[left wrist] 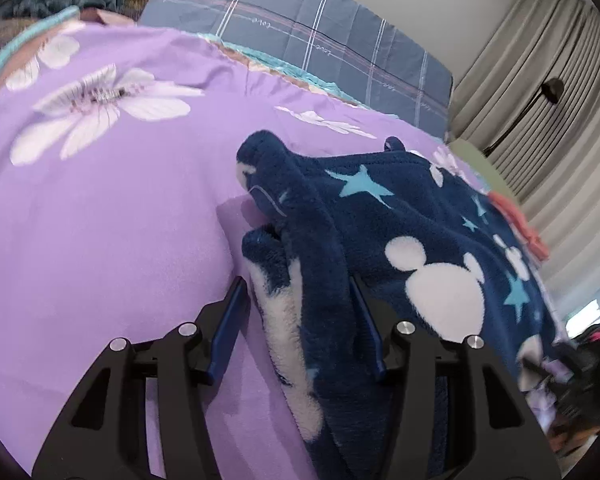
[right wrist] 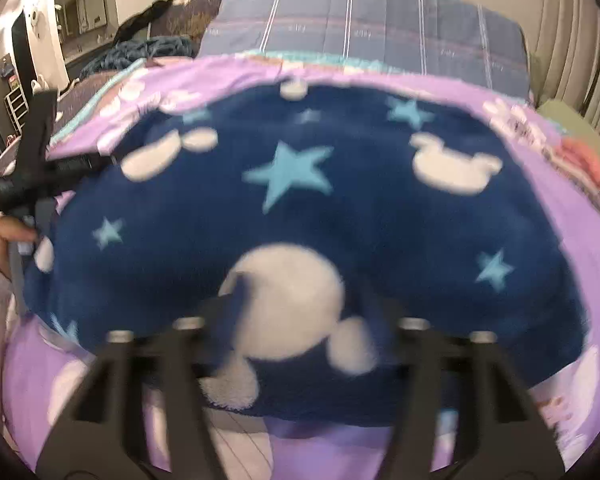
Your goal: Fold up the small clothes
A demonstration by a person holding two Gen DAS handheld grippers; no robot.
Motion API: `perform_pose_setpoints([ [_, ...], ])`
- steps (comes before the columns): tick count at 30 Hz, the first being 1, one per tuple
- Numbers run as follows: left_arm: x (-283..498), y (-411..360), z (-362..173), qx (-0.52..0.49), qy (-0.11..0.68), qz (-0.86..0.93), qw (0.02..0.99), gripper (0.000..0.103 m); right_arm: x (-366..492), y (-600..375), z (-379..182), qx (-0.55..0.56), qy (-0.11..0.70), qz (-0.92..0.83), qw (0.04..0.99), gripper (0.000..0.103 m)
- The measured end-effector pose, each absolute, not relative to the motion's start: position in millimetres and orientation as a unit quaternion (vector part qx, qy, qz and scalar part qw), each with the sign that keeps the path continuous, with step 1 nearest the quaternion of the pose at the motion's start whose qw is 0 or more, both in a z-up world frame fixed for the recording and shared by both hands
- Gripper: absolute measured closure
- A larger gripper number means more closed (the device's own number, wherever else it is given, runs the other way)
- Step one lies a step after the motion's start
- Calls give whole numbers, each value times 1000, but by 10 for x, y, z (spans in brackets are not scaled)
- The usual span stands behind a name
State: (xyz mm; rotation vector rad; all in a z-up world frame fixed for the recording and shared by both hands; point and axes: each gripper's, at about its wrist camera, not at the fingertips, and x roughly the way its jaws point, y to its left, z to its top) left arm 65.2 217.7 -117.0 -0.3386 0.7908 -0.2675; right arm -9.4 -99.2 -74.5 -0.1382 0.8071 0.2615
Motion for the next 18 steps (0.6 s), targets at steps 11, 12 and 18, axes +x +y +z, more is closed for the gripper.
perform_pose_setpoints([
  [11,677,2192,-1204,-173,384,-133,897,45,72,-1140,-1007,-9,417,123,900,67],
  [12,680,2190,-1206,-172,384,-133,897,45,108,-1154,-977,0,429,125,895,67],
  [18,670,2118,-1182,-149,385,-119,903,44,276,-1002,-335,-42,336,142,930,74],
])
